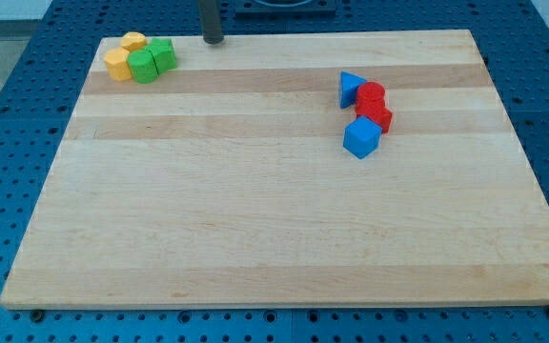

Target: Move your arm to the top left corner of the board

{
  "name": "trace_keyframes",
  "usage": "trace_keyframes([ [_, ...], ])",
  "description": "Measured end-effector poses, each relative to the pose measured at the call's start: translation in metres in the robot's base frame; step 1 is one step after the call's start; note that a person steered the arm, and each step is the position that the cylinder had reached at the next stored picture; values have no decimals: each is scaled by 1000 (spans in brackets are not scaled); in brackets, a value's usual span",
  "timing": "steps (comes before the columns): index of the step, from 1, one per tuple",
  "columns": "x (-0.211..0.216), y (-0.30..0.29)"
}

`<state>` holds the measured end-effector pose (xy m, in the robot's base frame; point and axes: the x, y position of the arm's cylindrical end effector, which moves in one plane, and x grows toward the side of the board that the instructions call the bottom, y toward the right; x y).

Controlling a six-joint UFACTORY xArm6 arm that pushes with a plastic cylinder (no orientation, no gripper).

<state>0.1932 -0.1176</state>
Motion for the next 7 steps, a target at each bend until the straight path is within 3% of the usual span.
trace_keyframes([
  [2,26,2],
  [4,95,0],
  [5,134,-20],
  [7,131,-129],
])
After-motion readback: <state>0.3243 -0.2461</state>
